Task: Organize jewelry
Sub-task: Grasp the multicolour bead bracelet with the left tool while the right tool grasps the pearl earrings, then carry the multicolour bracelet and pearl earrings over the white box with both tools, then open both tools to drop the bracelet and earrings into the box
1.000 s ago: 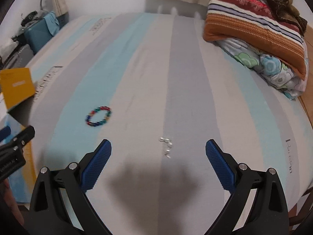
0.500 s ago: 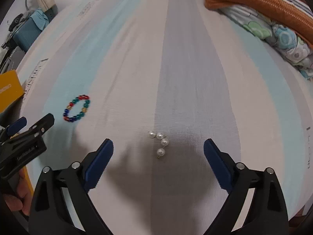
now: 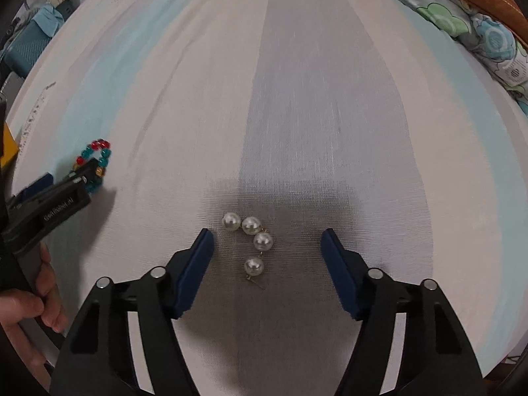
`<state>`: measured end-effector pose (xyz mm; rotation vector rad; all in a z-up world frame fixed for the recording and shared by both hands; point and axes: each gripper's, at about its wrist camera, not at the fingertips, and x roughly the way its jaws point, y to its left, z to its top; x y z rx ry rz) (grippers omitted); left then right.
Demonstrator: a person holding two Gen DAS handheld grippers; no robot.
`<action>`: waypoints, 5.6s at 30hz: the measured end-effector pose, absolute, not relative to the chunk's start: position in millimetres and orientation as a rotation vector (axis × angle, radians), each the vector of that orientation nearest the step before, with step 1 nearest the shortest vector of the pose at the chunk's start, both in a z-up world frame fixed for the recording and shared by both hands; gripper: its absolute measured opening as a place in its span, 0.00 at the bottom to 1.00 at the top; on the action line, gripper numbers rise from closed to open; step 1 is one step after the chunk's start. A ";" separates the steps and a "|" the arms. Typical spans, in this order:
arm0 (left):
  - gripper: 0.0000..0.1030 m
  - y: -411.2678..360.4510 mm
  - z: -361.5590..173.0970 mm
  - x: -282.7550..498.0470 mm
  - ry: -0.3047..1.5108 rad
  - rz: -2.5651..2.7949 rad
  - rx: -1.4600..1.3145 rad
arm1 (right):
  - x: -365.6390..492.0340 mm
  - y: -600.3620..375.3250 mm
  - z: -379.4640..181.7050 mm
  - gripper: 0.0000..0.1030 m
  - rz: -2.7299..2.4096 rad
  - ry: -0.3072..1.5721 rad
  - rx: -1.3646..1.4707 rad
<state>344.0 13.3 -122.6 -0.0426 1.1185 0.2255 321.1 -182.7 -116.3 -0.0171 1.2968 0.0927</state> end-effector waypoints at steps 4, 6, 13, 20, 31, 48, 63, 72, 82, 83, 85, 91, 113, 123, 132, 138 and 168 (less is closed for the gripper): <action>0.92 13.1 -123.8 344.4 1.113 0.220 -0.033 | 319.9 -180.3 -117.2 0.50 0.096 1.298 -0.016; 0.86 9.6 -123.5 342.5 1.107 0.214 -0.020 | 319.6 -178.8 -117.4 0.39 0.096 1.299 -0.021; 0.52 -10.7 -119.5 339.6 1.098 0.174 -0.004 | 320.8 -175.9 -116.3 0.14 0.104 1.308 -0.031; 0.10 -14.2 -117.8 339.5 1.110 0.127 -0.005 | 322.0 -179.2 -112.8 0.10 0.101 1.307 -0.005; 0.09 -7.2 -101.0 321.6 1.105 0.103 -0.070 | 313.0 -170.9 -90.2 0.10 0.134 1.268 0.013; 0.09 -5.7 -37.7 280.2 1.019 0.120 -0.056 | 291.8 -158.9 -42.4 0.10 0.163 1.152 -0.012; 0.09 5.6 7.7 234.2 0.979 0.165 -0.036 | 268.5 -133.7 -4.8 0.10 0.208 1.074 -0.032; 0.09 26.5 27.9 204.1 0.968 0.204 -0.049 | 252.3 -109.2 11.5 0.10 0.249 1.050 -0.051; 0.09 68.3 53.0 171.2 0.942 0.250 -0.108 | 230.9 -67.9 36.6 0.10 0.306 1.010 -0.069; 0.09 75.8 57.3 166.9 0.935 0.260 -0.118 | 229.5 -63.7 38.5 0.10 0.310 1.007 -0.072; 0.09 87.4 63.5 160.4 0.926 0.279 -0.127 | 226.0 -53.8 43.1 0.10 0.324 1.000 -0.076; 0.09 124.3 78.2 135.5 0.908 0.327 -0.154 | 211.3 -23.0 55.5 0.10 0.372 0.978 -0.088; 0.09 226.9 101.7 30.3 0.865 0.502 -0.218 | 117.4 105.8 90.0 0.10 0.594 0.885 -0.196; 0.09 279.1 91.9 -10.8 0.879 0.585 -0.256 | 83.3 158.8 82.2 0.10 0.702 0.902 -0.244; 0.09 310.9 57.4 -28.3 0.937 0.627 -0.301 | 73.6 198.1 37.9 0.10 0.746 1.007 -0.309; 0.09 321.3 30.2 -27.0 0.987 0.634 -0.318 | 75.3 209.0 13.7 0.10 0.733 1.057 -0.328; 0.33 327.0 14.7 -46.9 1.001 0.655 -0.324 | 48.8 222.8 -2.9 0.51 0.724 1.058 -0.360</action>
